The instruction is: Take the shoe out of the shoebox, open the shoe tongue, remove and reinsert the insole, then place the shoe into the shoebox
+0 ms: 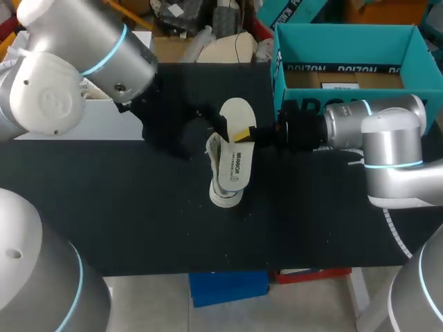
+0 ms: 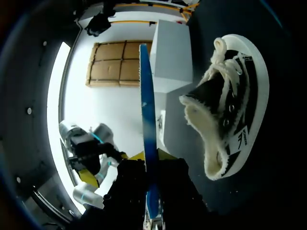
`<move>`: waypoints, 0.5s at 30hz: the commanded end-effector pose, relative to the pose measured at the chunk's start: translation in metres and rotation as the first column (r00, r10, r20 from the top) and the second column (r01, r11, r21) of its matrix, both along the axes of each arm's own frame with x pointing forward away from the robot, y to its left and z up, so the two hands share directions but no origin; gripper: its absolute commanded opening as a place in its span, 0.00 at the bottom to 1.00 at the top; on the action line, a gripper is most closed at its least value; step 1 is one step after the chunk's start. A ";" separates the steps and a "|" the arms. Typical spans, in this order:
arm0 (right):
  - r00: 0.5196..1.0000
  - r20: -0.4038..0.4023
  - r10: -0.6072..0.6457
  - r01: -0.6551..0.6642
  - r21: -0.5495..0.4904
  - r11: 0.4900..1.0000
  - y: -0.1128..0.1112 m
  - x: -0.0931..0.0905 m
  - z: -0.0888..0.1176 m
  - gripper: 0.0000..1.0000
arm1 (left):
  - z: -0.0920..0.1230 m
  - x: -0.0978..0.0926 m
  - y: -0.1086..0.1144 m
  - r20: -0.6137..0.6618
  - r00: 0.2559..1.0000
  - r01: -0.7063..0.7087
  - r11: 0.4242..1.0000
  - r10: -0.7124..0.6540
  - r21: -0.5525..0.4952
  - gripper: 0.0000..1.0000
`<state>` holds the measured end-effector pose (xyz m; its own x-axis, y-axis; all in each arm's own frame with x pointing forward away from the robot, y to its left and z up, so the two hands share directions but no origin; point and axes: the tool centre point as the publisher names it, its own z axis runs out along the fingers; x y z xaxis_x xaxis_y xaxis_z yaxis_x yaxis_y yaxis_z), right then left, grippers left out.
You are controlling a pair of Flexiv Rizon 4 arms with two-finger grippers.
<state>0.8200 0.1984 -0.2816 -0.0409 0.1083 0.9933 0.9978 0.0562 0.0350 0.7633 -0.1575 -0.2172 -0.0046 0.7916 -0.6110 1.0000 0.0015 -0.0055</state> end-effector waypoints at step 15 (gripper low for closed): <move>1.000 0.001 -0.005 0.005 -0.001 1.000 0.000 -0.001 0.000 0.00 | -0.009 -0.008 0.003 0.084 0.996 0.062 0.866 -0.023 -0.497 1.00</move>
